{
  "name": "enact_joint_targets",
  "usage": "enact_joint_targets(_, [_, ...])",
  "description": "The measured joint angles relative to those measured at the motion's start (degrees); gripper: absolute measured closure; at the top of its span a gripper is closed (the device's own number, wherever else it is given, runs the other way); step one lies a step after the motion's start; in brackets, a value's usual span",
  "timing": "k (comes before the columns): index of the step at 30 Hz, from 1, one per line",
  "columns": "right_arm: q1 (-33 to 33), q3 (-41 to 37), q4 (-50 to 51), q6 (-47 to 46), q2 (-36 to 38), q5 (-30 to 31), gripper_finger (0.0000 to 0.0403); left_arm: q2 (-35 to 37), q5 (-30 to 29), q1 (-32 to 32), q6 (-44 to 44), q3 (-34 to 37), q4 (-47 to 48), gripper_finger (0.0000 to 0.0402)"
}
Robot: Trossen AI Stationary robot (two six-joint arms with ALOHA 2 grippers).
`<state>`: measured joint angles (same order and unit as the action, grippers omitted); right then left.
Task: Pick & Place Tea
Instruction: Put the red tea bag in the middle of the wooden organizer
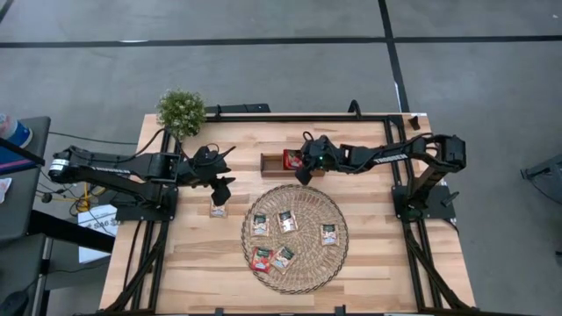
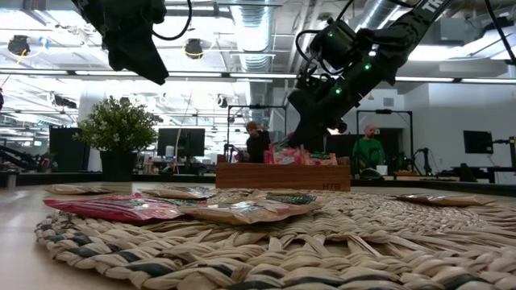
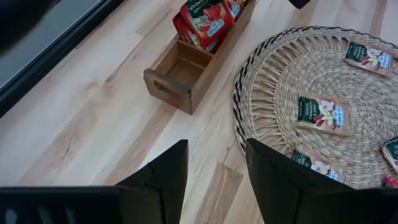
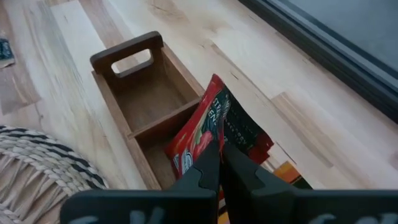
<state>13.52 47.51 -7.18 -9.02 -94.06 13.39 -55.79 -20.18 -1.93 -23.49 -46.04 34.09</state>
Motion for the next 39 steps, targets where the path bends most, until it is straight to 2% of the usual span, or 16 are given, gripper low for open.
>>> enact_joint_targets(17, [0.0,0.0,-0.1,-1.1,0.0,-1.4,0.0402,0.0,0.0,0.0,0.1,0.0,0.0,0.0247])
enact_joint_targets(29, [0.0,0.0,-0.1,-1.6,0.0,-1.4,0.0318,0.0,0.0,0.0,0.1,0.0,0.0,0.0247])
enact_joint_targets(37, [0.0,0.1,0.6,-0.7,0.5,-1.1,0.0318,0.0,0.0,0.0,0.1,0.0,0.0,0.0247])
enact_joint_targets(39, [-0.4,0.5,3.5,0.3,1.9,-1.4,0.0323,0.0,0.1,0.0,0.1,0.0,0.0,0.0247])
